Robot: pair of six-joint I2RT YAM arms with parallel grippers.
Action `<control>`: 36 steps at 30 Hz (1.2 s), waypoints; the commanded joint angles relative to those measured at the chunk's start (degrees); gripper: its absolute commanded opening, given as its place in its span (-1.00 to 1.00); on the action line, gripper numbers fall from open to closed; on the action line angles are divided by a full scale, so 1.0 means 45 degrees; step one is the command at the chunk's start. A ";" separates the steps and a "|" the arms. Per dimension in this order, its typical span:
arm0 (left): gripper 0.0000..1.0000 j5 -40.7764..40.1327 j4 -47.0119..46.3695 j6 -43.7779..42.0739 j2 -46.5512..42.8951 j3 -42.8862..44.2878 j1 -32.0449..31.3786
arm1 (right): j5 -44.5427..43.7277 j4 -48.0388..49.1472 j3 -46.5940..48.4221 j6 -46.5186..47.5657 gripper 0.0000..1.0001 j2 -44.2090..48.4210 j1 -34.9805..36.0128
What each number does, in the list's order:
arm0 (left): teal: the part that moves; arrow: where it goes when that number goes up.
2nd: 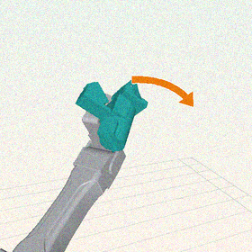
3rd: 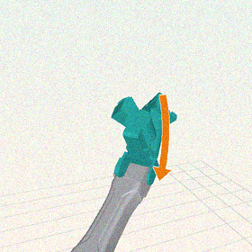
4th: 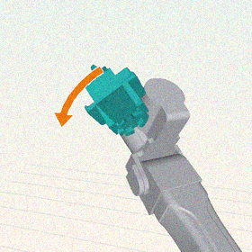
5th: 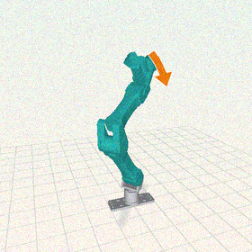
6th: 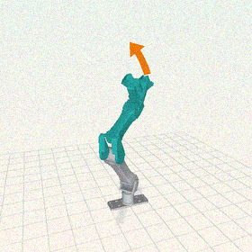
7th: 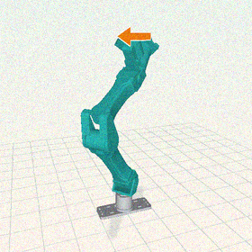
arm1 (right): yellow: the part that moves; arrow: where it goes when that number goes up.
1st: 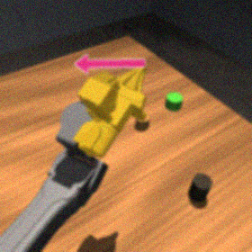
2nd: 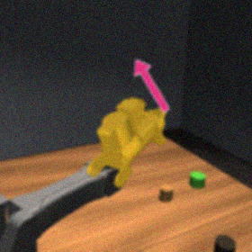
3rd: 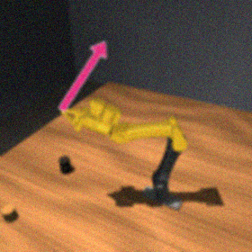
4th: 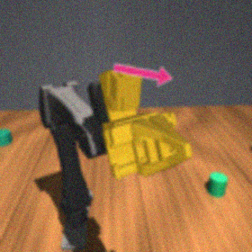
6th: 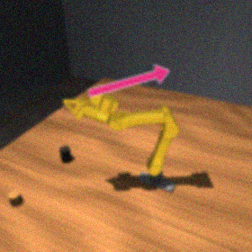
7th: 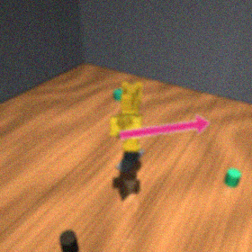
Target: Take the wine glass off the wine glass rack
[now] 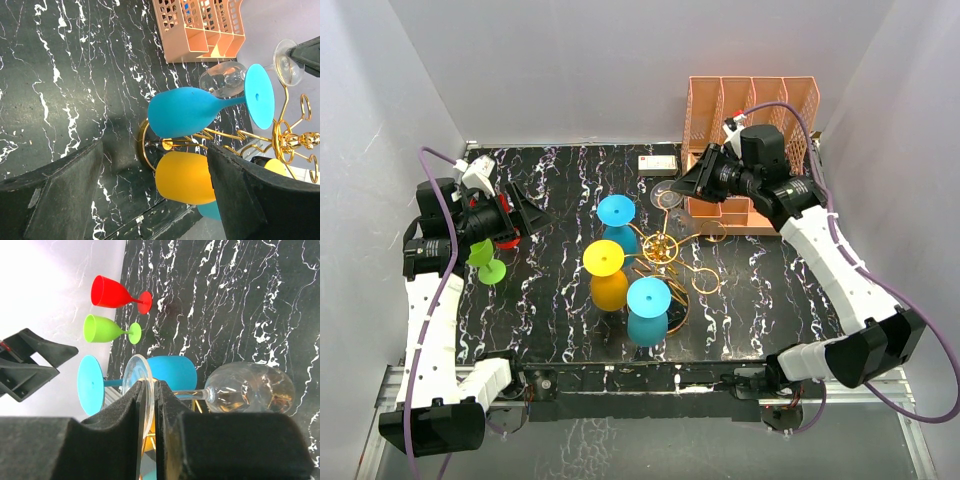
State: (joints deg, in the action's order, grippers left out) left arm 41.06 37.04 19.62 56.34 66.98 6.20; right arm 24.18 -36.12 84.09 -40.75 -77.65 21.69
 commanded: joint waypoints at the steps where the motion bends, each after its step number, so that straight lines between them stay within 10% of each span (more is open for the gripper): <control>1: 0.65 -0.0001 0.0185 -0.0219 -0.0322 0.0474 -0.0049 | -0.0390 0.1677 -0.0340 -0.1782 -0.85 0.0692 -0.0012; 36: 0.65 -0.0087 0.0253 -0.0204 -0.0468 0.0389 -0.0049 | 0.1040 0.2551 -0.2405 -0.5280 -0.85 0.2694 -0.0024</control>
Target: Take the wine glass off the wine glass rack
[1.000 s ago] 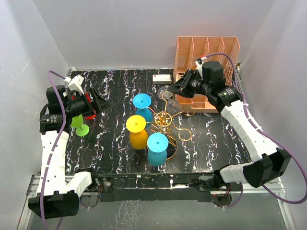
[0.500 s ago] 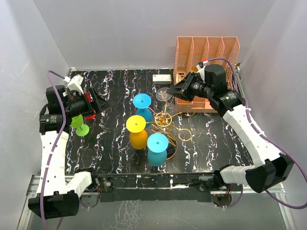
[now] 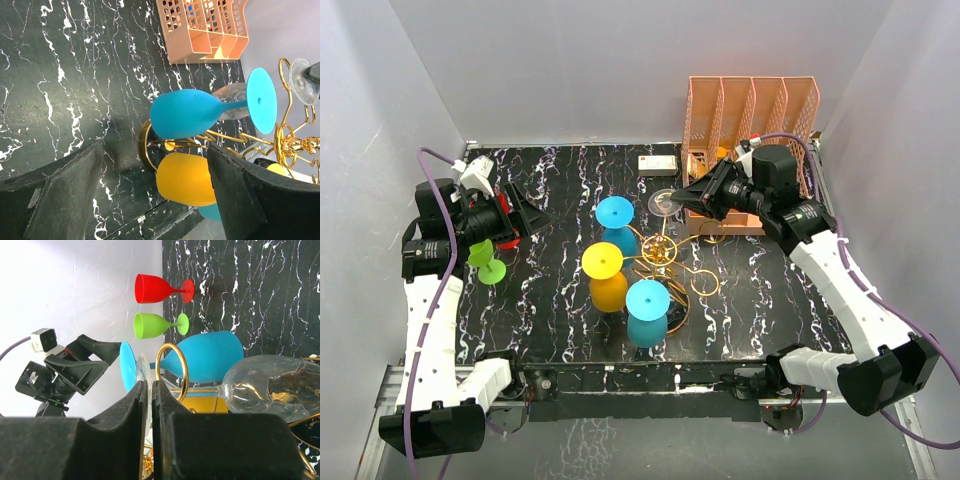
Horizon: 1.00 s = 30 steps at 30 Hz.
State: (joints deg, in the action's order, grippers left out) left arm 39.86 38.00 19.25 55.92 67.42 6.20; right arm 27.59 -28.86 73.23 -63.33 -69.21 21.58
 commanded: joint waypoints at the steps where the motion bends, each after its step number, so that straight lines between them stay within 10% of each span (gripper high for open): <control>1: 0.65 0.0205 0.0019 -0.0107 -0.0359 0.0302 -0.0049 | 0.0234 0.0939 -0.0029 -0.0236 -0.85 0.0891 -0.0003; 30: 0.66 -0.0087 0.0073 -0.0243 -0.0335 0.0319 -0.0049 | -0.5464 -0.0390 0.1829 0.2135 -0.85 0.1377 -0.0118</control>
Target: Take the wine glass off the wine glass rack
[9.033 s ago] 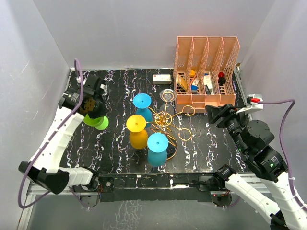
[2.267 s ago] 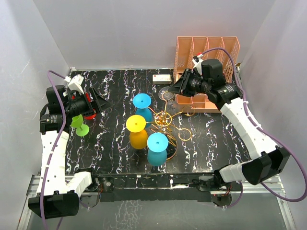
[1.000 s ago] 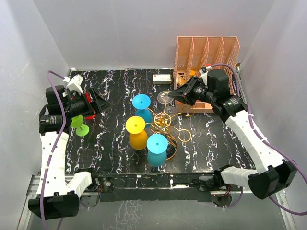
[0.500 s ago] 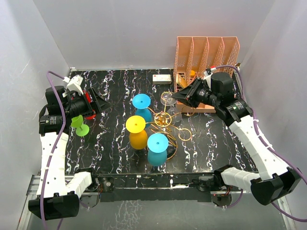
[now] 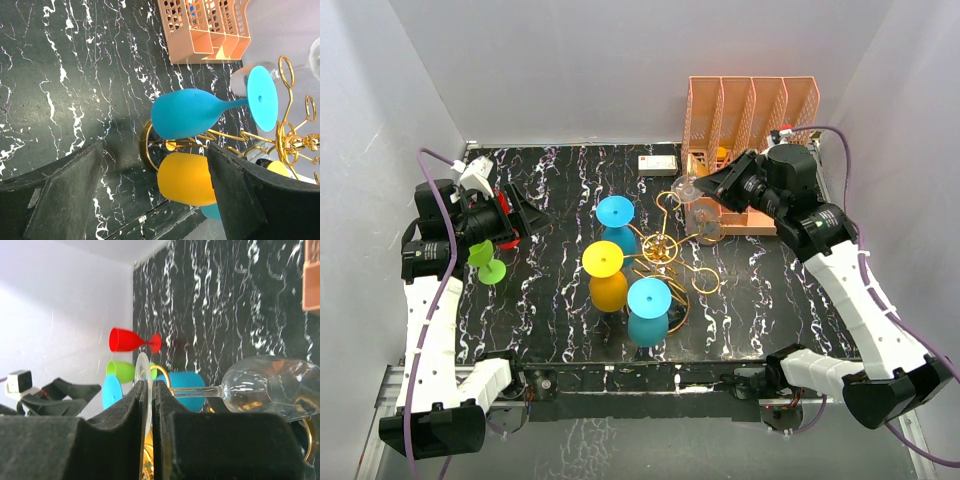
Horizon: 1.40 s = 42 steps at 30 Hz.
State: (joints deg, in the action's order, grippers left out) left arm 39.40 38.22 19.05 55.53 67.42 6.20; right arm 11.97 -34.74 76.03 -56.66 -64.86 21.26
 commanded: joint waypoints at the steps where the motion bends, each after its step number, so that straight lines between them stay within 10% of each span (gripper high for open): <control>1: 0.66 -0.0001 0.0031 -0.0206 -0.0266 0.0317 -0.0049 | -0.2442 0.0967 0.1219 0.0746 -0.85 0.0456 -0.0054; 14: 0.66 0.0300 -0.0677 0.0834 -0.0351 0.0760 -0.0038 | -0.4230 0.7028 0.0054 0.2912 -0.85 0.1140 -0.0052; 26: 0.66 0.2131 -0.4251 0.4073 0.0482 0.2099 -0.0046 | 0.0885 1.1601 0.0948 -0.1256 -0.85 -0.0225 -0.0066; 42: 0.92 0.3789 -1.9730 1.5840 0.2025 0.0020 -0.0273 | 0.4669 1.8692 0.1191 -0.9447 -0.85 -0.2302 -0.0051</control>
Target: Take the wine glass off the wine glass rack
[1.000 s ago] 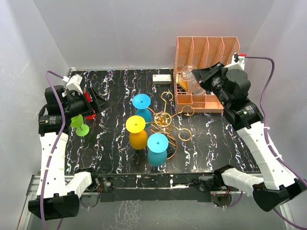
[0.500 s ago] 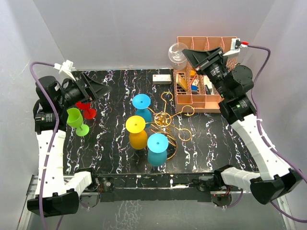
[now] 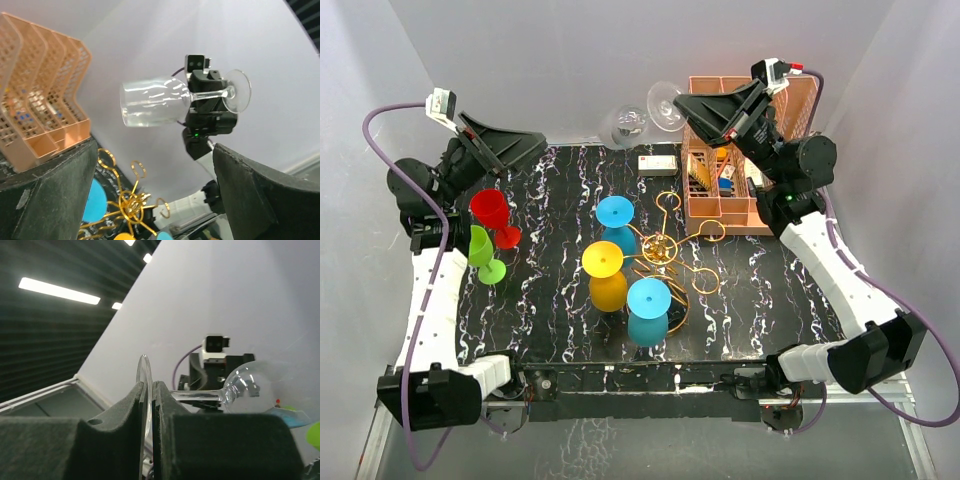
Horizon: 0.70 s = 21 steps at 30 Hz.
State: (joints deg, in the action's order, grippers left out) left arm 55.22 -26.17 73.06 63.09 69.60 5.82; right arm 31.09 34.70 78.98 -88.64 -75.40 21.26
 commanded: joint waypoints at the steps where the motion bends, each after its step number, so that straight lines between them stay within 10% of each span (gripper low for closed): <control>1: 0.94 0.0183 -0.5969 0.4221 0.0464 -0.0567 -0.0273 | 0.0464 0.3541 0.0476 -0.2661 -0.85 -0.0064 -0.0048; 21: 0.88 -0.0874 -1.0473 0.6636 0.2053 -0.1195 -0.2768 | 0.0146 0.6631 0.0192 -0.6200 -0.85 -0.1465 0.0293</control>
State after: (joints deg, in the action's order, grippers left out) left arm 52.88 -64.95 100.03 72.99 64.49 -5.02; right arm 34.24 57.54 78.96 -113.60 -82.65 22.00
